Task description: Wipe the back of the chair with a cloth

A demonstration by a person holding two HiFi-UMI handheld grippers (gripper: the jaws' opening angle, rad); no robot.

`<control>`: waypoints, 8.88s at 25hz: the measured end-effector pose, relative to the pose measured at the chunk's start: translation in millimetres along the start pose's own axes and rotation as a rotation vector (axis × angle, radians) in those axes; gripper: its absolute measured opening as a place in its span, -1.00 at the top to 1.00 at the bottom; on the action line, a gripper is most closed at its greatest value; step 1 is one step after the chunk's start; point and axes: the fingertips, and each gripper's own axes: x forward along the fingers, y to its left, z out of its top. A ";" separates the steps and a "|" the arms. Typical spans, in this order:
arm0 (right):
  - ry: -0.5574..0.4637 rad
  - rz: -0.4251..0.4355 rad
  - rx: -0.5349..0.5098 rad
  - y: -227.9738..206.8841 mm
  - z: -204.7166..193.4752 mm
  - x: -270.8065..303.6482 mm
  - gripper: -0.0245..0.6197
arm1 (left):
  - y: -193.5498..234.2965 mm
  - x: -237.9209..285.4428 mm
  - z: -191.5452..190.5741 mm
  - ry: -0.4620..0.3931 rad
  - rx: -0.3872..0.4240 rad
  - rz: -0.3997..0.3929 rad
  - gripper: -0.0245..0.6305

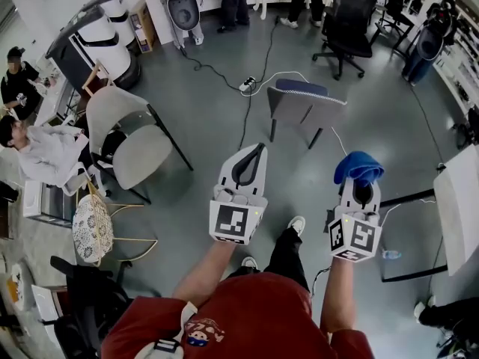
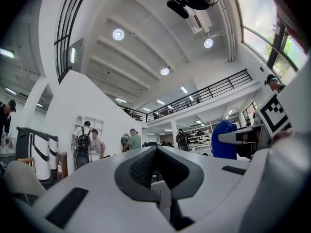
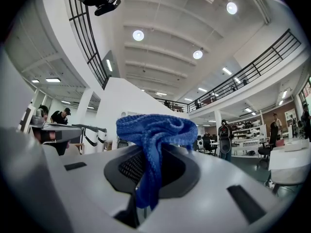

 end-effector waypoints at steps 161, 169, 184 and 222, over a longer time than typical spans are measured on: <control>0.808 0.085 -0.035 -39.5 -701.7 436.9 0.73 | 74.4 284.1 -469.2 0.183 0.008 0.033 0.88; 0.857 0.095 -0.053 -41.5 -740.4 438.2 0.73 | 76.0 279.6 -475.0 0.201 0.017 0.038 0.88; 0.716 0.143 0.033 -12.8 -606.2 382.1 0.73 | 77.5 287.0 -430.1 0.165 0.006 0.037 0.88; 0.640 0.098 0.109 26.7 -451.4 399.1 0.73 | 110.6 292.9 -340.5 0.175 0.047 0.021 0.88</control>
